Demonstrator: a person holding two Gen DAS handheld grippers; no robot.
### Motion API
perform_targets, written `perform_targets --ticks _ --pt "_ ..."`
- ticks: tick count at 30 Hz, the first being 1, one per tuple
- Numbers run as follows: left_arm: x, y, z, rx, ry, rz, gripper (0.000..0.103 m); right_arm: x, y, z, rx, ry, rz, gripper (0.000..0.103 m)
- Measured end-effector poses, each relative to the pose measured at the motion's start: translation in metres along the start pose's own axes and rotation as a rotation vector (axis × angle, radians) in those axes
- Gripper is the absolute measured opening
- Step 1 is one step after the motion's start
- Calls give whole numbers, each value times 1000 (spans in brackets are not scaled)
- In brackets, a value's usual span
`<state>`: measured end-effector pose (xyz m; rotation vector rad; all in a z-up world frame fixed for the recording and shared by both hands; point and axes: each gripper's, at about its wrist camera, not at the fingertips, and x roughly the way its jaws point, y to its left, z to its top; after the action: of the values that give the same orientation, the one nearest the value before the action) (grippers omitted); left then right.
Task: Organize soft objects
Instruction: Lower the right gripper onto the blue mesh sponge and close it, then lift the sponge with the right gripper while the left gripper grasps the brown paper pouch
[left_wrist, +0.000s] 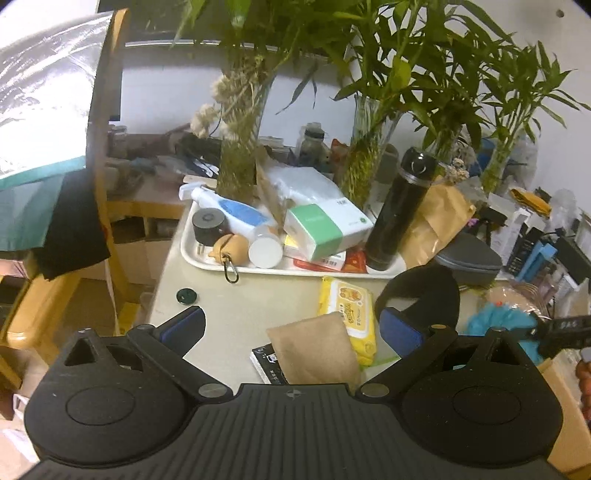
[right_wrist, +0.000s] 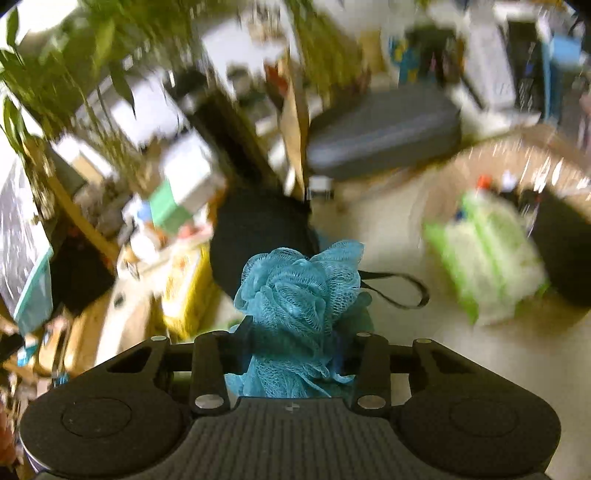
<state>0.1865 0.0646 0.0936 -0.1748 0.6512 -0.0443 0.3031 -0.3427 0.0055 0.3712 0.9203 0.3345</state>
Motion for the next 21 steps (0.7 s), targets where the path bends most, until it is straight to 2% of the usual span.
perform_targets --ticks 4,9,13,15,21 --pt "-14 -4 12 -5 5 16 103 -27 1 4 -20 -118 -14 42" --pt "-20 -2 9 22 -2 -27 103 -48 1 4 -31 -197 -36 42" --pt "-4 5 -7 20 30 -65 103 -54 3 5 -46 -220 -42 41" --pt "7 8 -16 -1 69 -47 102 -53 5 4 -57 -217 -49 41" --pt "17 -2 -5 22 71 -87 102 -54 7 -1 -77 -213 -40 40"
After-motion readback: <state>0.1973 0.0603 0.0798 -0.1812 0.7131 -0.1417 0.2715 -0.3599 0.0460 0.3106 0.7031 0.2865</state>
